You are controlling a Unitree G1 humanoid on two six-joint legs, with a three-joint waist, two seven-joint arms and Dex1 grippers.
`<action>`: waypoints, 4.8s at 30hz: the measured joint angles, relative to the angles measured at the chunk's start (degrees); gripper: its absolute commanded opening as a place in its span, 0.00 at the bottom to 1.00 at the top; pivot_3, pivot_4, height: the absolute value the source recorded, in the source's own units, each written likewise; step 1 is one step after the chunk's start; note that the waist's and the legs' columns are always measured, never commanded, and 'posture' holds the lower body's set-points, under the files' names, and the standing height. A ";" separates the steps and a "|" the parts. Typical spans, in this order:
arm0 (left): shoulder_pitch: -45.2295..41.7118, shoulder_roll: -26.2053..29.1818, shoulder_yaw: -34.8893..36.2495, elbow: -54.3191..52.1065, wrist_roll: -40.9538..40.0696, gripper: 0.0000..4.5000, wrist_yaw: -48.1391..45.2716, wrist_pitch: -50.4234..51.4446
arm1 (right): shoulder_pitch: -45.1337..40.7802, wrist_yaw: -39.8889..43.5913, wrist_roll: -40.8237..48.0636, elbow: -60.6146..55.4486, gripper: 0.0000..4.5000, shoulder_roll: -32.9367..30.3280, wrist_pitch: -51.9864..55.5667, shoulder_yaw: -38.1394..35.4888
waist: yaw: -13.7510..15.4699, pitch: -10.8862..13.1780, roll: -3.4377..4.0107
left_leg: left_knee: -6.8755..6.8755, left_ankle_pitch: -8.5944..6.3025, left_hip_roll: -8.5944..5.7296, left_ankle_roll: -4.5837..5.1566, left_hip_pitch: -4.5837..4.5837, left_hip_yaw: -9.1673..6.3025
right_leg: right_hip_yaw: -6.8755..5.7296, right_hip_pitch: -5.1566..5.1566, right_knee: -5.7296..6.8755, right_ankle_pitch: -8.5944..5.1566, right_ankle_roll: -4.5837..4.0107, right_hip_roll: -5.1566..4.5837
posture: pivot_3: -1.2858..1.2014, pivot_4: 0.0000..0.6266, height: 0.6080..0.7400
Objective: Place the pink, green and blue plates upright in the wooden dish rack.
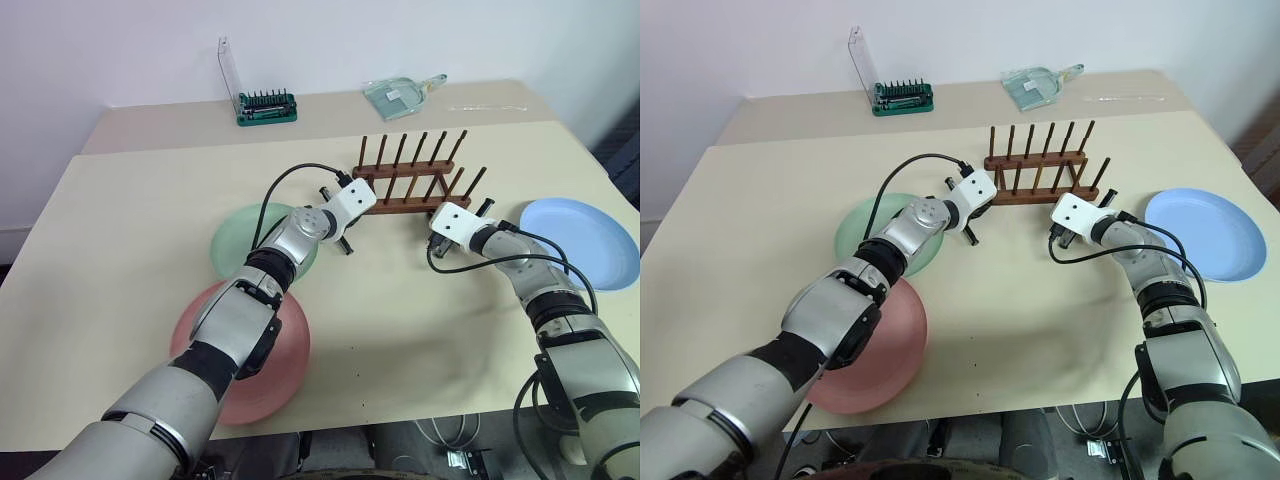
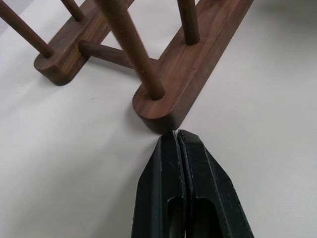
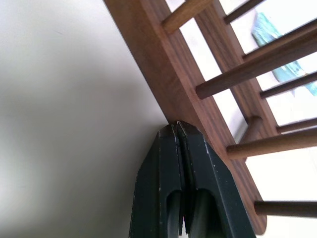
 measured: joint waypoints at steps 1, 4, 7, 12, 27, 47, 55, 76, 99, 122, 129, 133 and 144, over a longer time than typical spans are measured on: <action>-0.07 0.03 0.50 0.05 0.01 0.00 0.05 0.00 | -0.27 -0.25 -0.09 0.16 0.01 0.12 -0.02 0.04 | -0.04 0.00 0.00 | 0.00 0.00 0.00 0.00 -0.02 0.00 | 0.00 -0.01 0.00 0.00 0.00 0.00 | 0.52 0.24 1.00; -0.15 0.26 0.90 0.06 0.02 0.00 0.09 -0.05 | -0.48 -0.36 -0.14 0.18 0.01 0.27 -0.08 0.04 | -0.04 0.00 0.00 | 0.00 0.00 0.00 0.00 -0.03 0.00 | 0.00 -0.01 -0.01 0.00 0.00 0.00 | 0.52 0.24 1.00; -0.15 0.34 1.17 0.06 0.05 0.00 0.15 -0.08 | -0.48 -0.19 -0.18 0.19 0.01 0.36 -0.19 0.04 | -0.03 0.00 0.00 | 0.00 0.00 0.00 0.00 -0.03 0.00 | 0.00 -0.02 -0.01 0.00 0.00 0.00 | 0.52 0.24 1.00; -0.15 0.37 1.47 0.06 0.09 0.00 0.13 -0.12 | -0.46 1.00 0.00 0.10 0.01 0.32 -0.36 0.04 | -0.06 0.00 0.00 | 0.00 0.00 0.00 0.00 -0.03 0.00 | 0.00 -0.02 0.00 0.00 0.00 0.00 | 0.52 0.24 1.00; 5.35 8.27 3.24 -14.78 -1.40 0.00 -11.65 8.91 | 8.99 20.63 12.80 -19.47 0.01 -7.33 5.71 -6.35 | -0.97 -0.03 0.04 | 0.05 -0.02 0.02 0.03 -0.11 -0.04 | -0.01 -0.09 0.01 0.02 0.03 0.02 | 0.52 0.24 1.00; 6.51 16.14 8.01 -20.74 -3.76 0.00 -8.36 10.60 | 10.88 21.79 15.83 -27.65 0.01 -7.59 10.83 -6.99 | -0.90 -0.03 0.04 | 0.09 -0.02 0.04 0.03 -0.15 -0.03 | -0.02 -0.11 0.01 0.03 0.02 0.02 | 0.52 0.24 1.00; 6.50 20.49 8.41 -20.76 -3.81 0.00 -7.55 10.61 | 14.22 23.70 21.23 -33.48 0.01 -7.58 14.36 -10.38 | -0.76 -0.02 0.04 | 0.11 -0.02 0.03 0.03 -0.20 -0.04 | -0.02 -0.12 0.00 0.04 0.02 0.02 | 0.52 0.24 1.00; 12.19 32.09 12.66 -27.01 -8.86 0.00 -15.65 13.75 | 20.10 27.84 42.89 -54.52 0.01 -7.96 37.53 -24.49 | -0.79 -0.03 0.04 | 0.12 -0.03 0.06 0.05 -0.21 -0.04 | -0.03 -0.13 0.03 0.05 0.00 0.02 | 0.52 0.24 1.00; 26.98 43.94 29.16 -47.76 -35.13 0.65 -37.61 27.50 | 29.88 42.10 70.88 -70.55 0.86 -13.56 59.99 -34.43 | -0.72 -0.04 0.04 | 0.14 -0.07 0.16 0.07 -0.23 -0.01 | -0.04 -0.18 0.02 0.09 -0.08 0.08 | 0.52 0.24 1.00; 37.46 68.42 26.32 -70.78 -51.55 0.99 -37.04 84.16 | 28.61 45.49 65.21 -72.26 1.00 -12.25 55.16 -29.04 | -0.99 -0.04 0.02 | 0.09 -0.21 0.35 -0.03 -0.28 0.11 | 0.09 -0.40 0.10 0.08 -0.11 0.31 | 0.52 0.24 1.00; 41.10 70.01 26.11 -73.99 -54.01 0.99 -33.88 89.16 | 29.08 45.55 64.01 -72.39 1.00 -9.97 52.56 -27.92 | -0.82 -0.04 0.02 | 0.05 -0.21 0.35 -0.05 -0.23 0.15 | 0.14 -0.36 0.09 0.08 -0.13 0.30 | 0.52 0.24 1.00; 46.42 70.76 27.64 -78.25 -57.08 0.99 -33.45 90.88 | 30.13 44.77 63.58 -72.68 1.00 -9.73 52.07 -27.95 | -0.81 -0.04 0.02 | 0.04 -0.22 0.37 -0.05 -0.25 0.15 | 0.14 -0.39 0.08 0.08 -0.14 0.31 | 0.52 0.24 1.00; 57.41 68.57 30.76 -84.11 -58.36 0.99 -26.78 89.83 | 31.91 43.06 62.99 -74.28 1.00 -8.64 50.51 -28.07 | -0.54 -0.04 0.02 | 0.02 -0.23 0.39 -0.06 -0.19 0.18 | 0.17 -0.32 0.06 0.09 -0.17 0.32 | 0.52 0.24 1.00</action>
